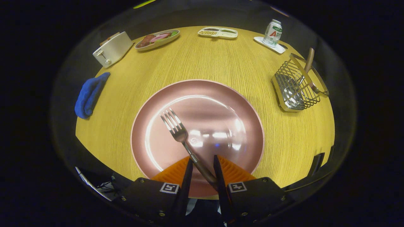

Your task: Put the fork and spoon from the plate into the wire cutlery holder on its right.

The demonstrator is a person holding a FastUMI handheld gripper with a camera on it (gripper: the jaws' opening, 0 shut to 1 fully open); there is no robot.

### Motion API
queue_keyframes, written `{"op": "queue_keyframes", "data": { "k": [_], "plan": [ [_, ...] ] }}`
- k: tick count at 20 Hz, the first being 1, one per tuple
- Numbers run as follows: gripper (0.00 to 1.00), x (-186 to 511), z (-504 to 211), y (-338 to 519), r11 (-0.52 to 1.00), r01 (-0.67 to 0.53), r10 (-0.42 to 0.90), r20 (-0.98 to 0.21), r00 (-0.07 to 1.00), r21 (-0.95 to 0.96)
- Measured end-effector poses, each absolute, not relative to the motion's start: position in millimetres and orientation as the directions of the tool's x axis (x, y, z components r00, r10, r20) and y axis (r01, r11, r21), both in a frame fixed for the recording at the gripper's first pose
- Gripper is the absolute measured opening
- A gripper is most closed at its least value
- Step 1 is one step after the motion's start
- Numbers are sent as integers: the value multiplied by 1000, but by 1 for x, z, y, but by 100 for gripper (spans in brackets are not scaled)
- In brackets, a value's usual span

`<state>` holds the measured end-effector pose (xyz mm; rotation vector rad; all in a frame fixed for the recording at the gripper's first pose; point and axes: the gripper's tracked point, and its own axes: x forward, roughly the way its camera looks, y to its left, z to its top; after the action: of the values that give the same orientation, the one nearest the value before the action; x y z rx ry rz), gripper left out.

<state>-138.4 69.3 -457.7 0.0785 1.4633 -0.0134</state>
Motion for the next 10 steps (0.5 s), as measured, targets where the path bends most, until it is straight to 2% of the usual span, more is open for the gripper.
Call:
{"op": "queue_keyframes", "data": {
  "k": [2,4,6,10],
  "plan": [
    [13,-145,-460,68,997,62,42,-992,121,49],
    [14,-146,-454,68,996,68,47,-991,123,55],
    [6,-144,-459,69,995,63,63,-990,123,71],
    [6,-146,-457,68,991,103,75,-988,133,89]
  ]
}}
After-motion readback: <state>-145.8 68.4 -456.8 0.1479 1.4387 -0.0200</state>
